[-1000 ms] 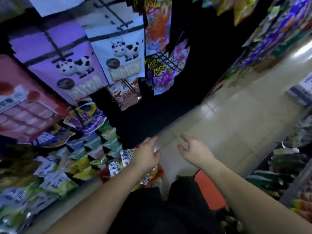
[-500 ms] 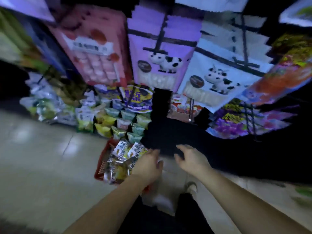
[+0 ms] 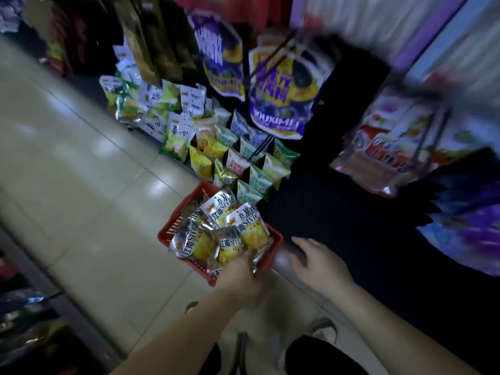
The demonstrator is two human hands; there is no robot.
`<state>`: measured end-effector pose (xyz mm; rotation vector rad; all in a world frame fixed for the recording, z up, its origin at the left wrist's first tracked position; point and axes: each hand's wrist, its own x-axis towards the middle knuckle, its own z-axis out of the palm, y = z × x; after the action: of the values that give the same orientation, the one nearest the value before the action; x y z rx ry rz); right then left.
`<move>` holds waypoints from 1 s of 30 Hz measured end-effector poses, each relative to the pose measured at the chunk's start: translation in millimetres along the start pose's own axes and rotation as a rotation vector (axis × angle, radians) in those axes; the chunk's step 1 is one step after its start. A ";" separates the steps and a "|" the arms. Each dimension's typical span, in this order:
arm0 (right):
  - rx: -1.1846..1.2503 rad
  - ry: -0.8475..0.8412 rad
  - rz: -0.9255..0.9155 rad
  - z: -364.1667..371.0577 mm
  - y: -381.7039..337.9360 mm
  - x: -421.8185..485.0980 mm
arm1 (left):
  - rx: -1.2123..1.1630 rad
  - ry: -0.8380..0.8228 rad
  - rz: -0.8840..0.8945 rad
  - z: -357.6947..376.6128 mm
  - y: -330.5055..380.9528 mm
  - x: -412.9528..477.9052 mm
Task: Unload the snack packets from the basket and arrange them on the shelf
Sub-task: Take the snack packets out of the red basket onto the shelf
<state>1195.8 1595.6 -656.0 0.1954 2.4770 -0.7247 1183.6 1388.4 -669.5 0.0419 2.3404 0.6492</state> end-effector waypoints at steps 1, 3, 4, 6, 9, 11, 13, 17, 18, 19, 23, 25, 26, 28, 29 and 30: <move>0.037 -0.003 0.013 25.2 7.0 18.2 | -0.018 0.007 -0.012 17.7 -17.9 18.0; 0.133 -0.001 0.017 76.0 22.3 54.0 | -0.063 0.031 -0.028 51.4 -52.2 48.8; 0.171 0.017 0.014 100.7 31.0 70.5 | -0.076 0.046 -0.021 66.8 -68.8 64.4; 0.211 0.038 -0.004 144.3 48.1 99.2 | -0.094 0.093 0.000 93.2 -100.7 93.4; 0.253 0.061 -0.069 192.9 72.9 133.2 | -0.118 0.174 0.000 124.6 -140.7 133.1; 0.251 0.077 -0.112 210.5 86.2 148.5 | -0.123 0.233 -0.022 138.9 -160.0 154.6; 0.263 0.107 -0.138 219.1 93.2 154.9 | -0.146 0.278 -0.045 147.8 -175.8 169.1; 0.336 0.194 -0.153 219.9 93.5 136.6 | -0.178 0.283 -0.097 152.6 -191.4 164.7; 0.346 0.200 -0.147 217.9 91.5 128.0 | -0.181 0.280 -0.105 152.5 -192.7 157.8; 0.356 0.207 -0.153 215.0 89.3 121.4 | -0.175 0.284 -0.101 151.2 -191.3 154.6; 0.370 0.183 -0.143 212.0 74.9 132.4 | -0.237 0.299 -0.116 148.9 -193.8 161.9; 0.386 0.181 -0.119 221.7 69.9 153.0 | -0.314 0.318 -0.148 156.1 -204.0 171.2; 0.369 0.162 -0.105 226.5 66.5 163.6 | -0.350 0.325 -0.161 160.4 -210.6 177.0; 0.339 0.126 -0.082 236.5 61.9 187.5 | -0.423 0.326 -0.150 165.9 -224.0 188.9; 0.335 0.121 -0.070 241.7 61.8 200.5 | -0.464 0.331 -0.126 168.5 -230.9 195.6; 0.330 0.124 -0.072 246.5 62.3 212.7 | -0.490 0.337 -0.087 170.3 -237.4 201.2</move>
<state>1148.9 1513.3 -973.7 0.2805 2.4758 -1.1841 1174.6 1297.1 -1012.2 -0.4166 2.4087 1.2455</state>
